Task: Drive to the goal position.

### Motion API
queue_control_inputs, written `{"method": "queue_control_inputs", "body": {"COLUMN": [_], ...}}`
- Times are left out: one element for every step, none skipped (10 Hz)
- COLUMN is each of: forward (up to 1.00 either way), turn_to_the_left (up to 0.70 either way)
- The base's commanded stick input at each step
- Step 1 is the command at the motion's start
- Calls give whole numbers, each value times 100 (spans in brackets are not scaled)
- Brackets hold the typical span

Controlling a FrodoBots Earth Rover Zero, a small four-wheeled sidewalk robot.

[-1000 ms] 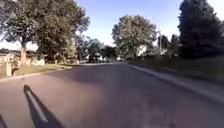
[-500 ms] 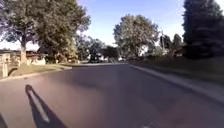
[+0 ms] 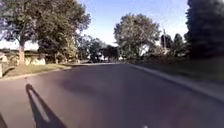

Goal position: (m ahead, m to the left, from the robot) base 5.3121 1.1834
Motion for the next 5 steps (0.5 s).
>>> {"method": "queue_control_inputs", "body": {"forward": [100,100,100,100,100], "turn_to_the_left": [0,0,0,1,2]}}
